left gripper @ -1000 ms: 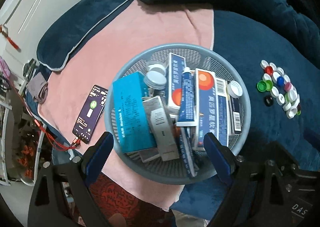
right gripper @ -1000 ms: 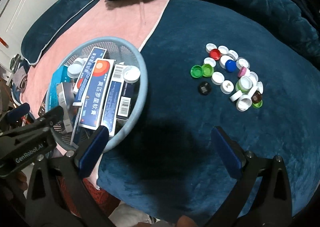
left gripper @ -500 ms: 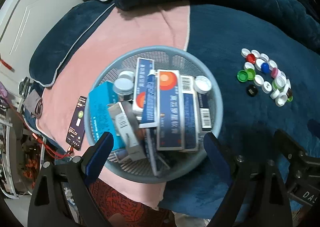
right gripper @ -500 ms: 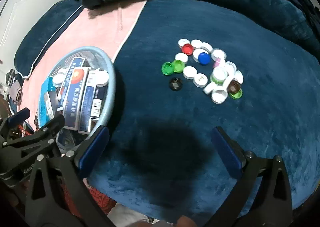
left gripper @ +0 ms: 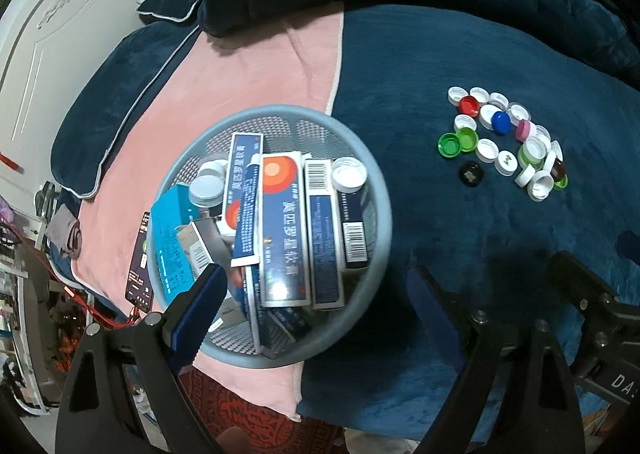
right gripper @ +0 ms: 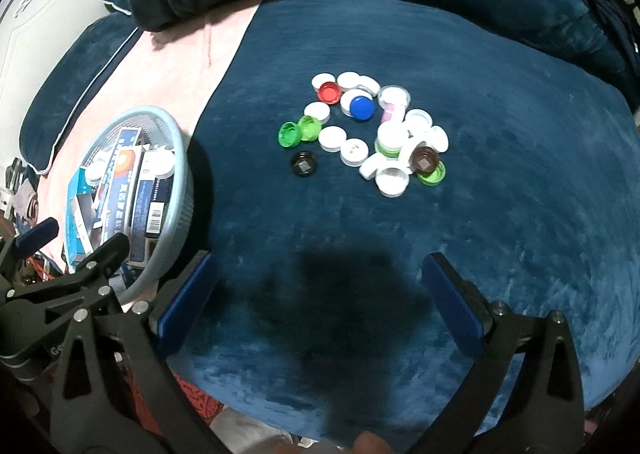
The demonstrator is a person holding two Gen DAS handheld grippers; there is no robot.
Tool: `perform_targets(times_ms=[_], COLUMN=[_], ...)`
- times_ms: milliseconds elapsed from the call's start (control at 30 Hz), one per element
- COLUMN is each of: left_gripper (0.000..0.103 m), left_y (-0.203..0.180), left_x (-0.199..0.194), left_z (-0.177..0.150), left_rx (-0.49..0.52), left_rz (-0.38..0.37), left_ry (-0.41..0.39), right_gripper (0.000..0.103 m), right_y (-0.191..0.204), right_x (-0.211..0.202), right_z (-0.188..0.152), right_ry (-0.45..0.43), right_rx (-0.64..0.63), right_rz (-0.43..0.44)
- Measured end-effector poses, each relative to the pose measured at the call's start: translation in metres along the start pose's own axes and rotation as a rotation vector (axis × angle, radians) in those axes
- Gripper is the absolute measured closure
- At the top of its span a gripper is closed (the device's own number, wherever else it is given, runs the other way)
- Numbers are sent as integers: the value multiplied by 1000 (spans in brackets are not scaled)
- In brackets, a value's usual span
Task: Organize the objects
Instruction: 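Move both open tools back over the cap pile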
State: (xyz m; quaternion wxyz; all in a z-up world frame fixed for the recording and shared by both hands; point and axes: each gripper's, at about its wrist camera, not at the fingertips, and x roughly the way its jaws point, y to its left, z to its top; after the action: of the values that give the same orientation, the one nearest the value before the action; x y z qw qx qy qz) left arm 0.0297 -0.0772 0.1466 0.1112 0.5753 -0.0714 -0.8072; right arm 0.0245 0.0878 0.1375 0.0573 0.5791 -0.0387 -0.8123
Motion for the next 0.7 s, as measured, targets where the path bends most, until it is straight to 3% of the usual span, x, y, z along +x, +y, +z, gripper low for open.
perform_targets(times_ms=[700], left_gripper=[10], left_y=[-39], left_x=[-7], left_z=[9], left_rx=[58], left_rz=[-26], left_ry=[-12], right_gripper=[0], right_y=[-43], right_x=[-2], right_z=[1], right_ry=[14], right_rx=[71], right_rz=[3])
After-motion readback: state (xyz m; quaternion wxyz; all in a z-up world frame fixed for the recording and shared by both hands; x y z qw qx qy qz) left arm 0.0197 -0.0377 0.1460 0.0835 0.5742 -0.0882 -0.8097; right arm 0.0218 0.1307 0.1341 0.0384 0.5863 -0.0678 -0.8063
